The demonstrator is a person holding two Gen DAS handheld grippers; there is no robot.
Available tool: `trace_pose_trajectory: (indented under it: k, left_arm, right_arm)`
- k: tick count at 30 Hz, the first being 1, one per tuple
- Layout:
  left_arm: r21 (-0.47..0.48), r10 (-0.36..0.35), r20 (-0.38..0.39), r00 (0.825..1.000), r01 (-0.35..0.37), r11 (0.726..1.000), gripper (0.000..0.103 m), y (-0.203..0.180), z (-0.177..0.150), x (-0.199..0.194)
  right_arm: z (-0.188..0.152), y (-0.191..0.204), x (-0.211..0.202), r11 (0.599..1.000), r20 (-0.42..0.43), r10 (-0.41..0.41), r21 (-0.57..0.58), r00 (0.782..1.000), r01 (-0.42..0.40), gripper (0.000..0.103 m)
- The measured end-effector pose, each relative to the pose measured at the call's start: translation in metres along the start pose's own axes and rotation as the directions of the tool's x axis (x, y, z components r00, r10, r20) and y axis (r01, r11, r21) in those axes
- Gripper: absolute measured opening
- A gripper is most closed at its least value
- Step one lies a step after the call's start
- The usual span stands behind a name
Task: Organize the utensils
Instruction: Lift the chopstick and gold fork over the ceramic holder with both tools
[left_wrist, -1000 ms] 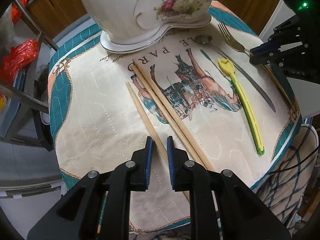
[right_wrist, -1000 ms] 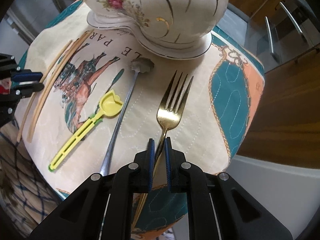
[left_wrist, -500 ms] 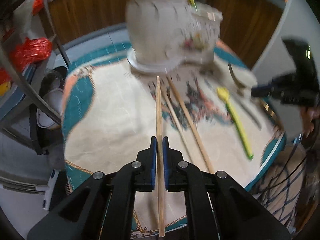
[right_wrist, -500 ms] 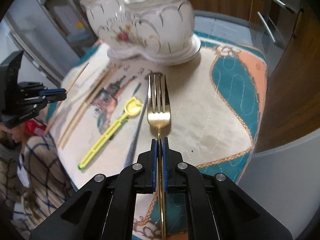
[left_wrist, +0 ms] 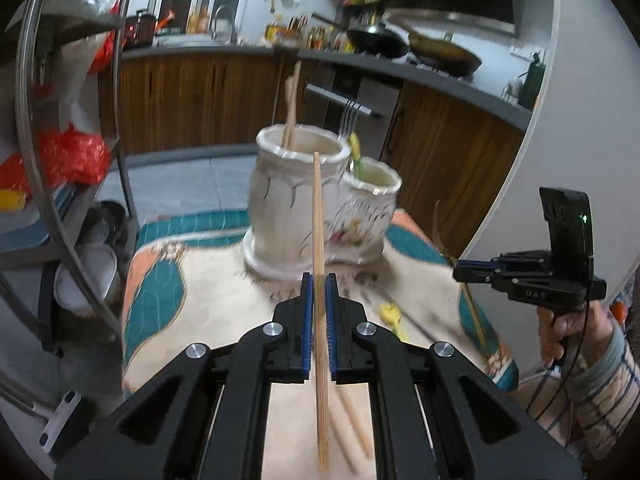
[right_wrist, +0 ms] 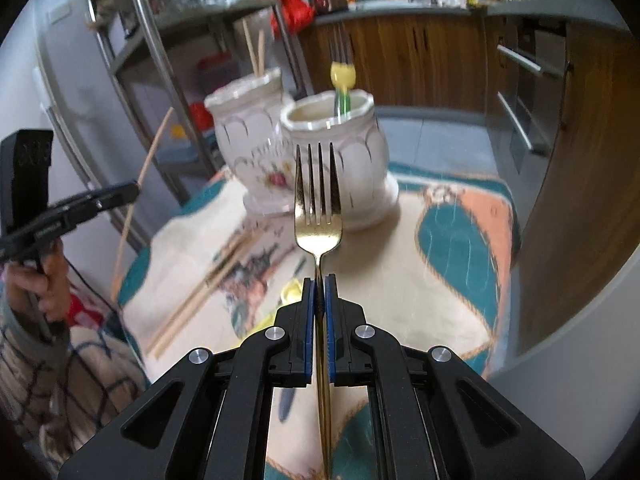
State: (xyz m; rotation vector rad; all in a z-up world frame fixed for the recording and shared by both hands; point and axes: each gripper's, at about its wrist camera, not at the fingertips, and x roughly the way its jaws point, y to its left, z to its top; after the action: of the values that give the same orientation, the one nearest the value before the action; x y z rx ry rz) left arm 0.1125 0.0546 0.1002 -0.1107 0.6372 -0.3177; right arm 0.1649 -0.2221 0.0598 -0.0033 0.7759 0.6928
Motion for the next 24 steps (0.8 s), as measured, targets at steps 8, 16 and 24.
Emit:
trace_pose_trajectory:
  k: [8,16,24]
  left_arm:
    - [0.034,0.028,0.21,0.977,-0.036,0.999,0.006,-0.013,0.035,-0.005]
    - [0.002,0.004,0.384,0.923,-0.006,1.0,0.006,-0.002,0.09,0.003]
    - [-0.091,0.015,0.522,0.853,0.038,0.995,0.006,0.019,0.127,0.011]
  right_arm:
    - [0.027,0.008,-0.019,0.999,0.187,0.029,-0.032,0.982,-0.023,0.006]
    - [0.082,0.011,-0.042,0.993,0.359,0.113,-0.072,0.926,-0.093,0.006]
    - [0.131,0.019,-0.049,0.986,0.44,0.125,-0.154,0.889,-0.062,0.006]
